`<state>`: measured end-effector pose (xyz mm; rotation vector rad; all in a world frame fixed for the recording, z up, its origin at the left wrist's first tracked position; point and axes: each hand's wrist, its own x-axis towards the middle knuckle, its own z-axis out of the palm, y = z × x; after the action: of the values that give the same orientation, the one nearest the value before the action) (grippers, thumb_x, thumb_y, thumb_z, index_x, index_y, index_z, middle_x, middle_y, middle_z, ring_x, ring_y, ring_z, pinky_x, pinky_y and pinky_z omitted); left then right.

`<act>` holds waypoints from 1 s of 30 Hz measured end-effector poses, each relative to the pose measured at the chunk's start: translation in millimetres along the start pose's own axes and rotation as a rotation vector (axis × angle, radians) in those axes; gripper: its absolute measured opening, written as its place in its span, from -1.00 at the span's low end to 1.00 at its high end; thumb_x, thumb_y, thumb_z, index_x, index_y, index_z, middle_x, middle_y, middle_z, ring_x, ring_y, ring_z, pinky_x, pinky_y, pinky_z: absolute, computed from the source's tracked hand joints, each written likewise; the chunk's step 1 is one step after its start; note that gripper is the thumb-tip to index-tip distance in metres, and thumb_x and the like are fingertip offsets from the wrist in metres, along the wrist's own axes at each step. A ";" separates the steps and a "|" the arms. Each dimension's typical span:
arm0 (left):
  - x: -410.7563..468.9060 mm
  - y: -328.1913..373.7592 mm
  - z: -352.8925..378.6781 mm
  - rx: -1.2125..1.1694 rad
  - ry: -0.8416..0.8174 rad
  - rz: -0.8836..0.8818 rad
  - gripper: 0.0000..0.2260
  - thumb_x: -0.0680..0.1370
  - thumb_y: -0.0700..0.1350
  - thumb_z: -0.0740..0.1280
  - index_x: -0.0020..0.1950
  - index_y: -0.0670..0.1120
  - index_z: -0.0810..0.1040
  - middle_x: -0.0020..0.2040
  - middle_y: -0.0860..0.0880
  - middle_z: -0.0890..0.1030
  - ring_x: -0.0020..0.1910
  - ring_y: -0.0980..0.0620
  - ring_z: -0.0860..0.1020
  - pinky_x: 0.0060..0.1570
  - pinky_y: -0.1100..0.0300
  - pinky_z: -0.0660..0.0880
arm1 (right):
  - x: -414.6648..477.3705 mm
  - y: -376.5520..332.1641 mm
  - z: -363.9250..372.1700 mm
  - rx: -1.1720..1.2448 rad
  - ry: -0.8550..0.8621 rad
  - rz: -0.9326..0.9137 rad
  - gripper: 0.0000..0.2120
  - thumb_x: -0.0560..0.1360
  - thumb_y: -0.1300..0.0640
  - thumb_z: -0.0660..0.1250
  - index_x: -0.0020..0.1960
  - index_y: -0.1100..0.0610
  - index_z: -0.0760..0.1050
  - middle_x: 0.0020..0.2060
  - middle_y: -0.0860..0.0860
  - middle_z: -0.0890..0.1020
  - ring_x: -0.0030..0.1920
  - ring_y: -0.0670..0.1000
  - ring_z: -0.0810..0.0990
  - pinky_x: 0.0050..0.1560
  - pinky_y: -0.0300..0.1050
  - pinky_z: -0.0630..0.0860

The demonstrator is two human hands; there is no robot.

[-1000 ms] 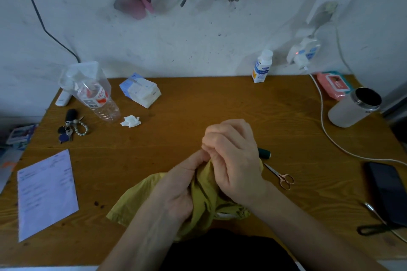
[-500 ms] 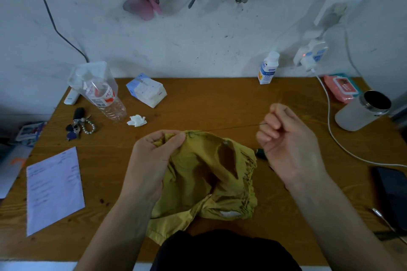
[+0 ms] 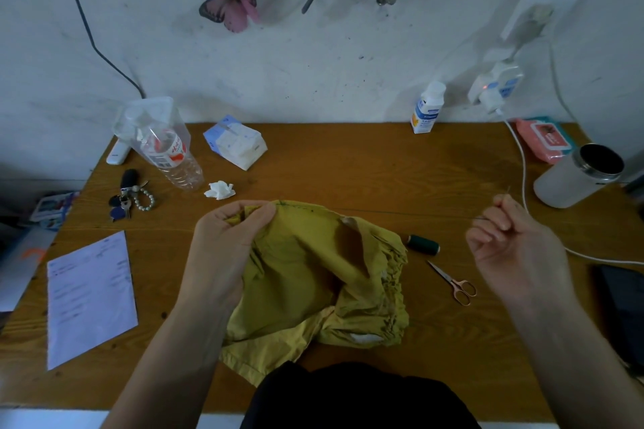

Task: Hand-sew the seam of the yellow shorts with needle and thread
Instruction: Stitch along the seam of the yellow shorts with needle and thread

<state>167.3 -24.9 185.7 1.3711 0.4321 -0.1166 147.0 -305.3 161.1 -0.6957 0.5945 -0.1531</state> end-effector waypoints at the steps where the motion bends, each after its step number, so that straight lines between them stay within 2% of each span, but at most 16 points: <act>1: 0.3 0.2 -0.3 0.000 -0.001 0.000 -0.83 0.45 -0.23 0.39 -0.31 -0.08 0.70 -0.33 -0.11 0.69 -0.34 -0.02 0.67 -0.36 0.25 0.57 | 1.2 0.1 -3.4 -0.004 0.015 -0.005 -0.80 0.59 0.11 0.12 -0.17 0.08 0.45 -0.49 -0.11 0.37 -0.50 -0.17 0.32 -0.51 -0.35 0.35; 9: 5.1 0.9 -5.6 0.003 0.028 0.000 -0.84 0.46 -0.23 0.40 -0.30 -0.08 0.71 -0.29 -0.11 0.70 -0.29 -0.02 0.68 -0.33 0.23 0.58 | 11.4 -0.2 -27.9 -0.025 0.155 -0.041 -0.80 0.60 0.10 0.11 -0.14 0.07 0.44 -0.49 -0.12 0.38 -0.50 -0.17 0.32 -0.50 -0.36 0.33; 13: 6.4 1.8 -5.5 -0.009 0.049 0.015 -0.82 0.46 -0.26 0.39 -0.32 -0.10 0.69 -0.33 -0.10 0.69 -0.34 0.00 0.67 -0.36 0.24 0.58 | 15.5 2.2 -35.5 -0.032 0.200 -0.035 -0.79 0.60 0.10 0.12 -0.16 0.06 0.44 -0.50 -0.12 0.37 -0.51 -0.18 0.31 -0.47 -0.35 0.31; 21: 8.8 6.2 -8.3 -0.013 0.074 0.052 -0.84 0.48 -0.27 0.37 -0.28 -0.11 0.66 -0.38 -0.05 0.68 -0.39 0.06 0.66 -0.40 0.30 0.56 | 19.0 4.4 -42.6 -0.032 0.231 -0.040 -0.80 0.60 0.11 0.13 -0.16 0.06 0.45 -0.51 -0.13 0.38 -0.52 -0.18 0.32 -0.48 -0.35 0.32; 24: 9.9 6.8 -9.6 -0.004 0.069 0.072 -0.76 0.48 -0.27 0.37 -0.36 -0.08 0.68 -0.38 -0.04 0.68 -0.38 0.06 0.66 -0.39 0.30 0.57 | 20.7 3.0 -44.4 -0.019 0.240 -0.052 -0.80 0.60 0.11 0.13 -0.16 0.06 0.44 -0.51 -0.13 0.38 -0.52 -0.18 0.32 -0.49 -0.35 0.32; 30: 10.1 9.0 -11.7 -0.022 0.092 0.078 -0.75 0.48 -0.27 0.37 -0.38 -0.08 0.68 -0.40 -0.01 0.68 -0.40 0.10 0.66 -0.41 0.33 0.54 | 24.4 -1.4 -51.2 -0.002 0.277 -0.079 -0.82 0.59 0.12 0.14 -0.15 0.06 0.44 -0.49 -0.12 0.39 -0.51 -0.18 0.32 -0.46 -0.34 0.32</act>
<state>176.8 -10.0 188.7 1.3730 0.4551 0.0151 138.4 -342.8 119.4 -0.7060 0.8327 -0.3258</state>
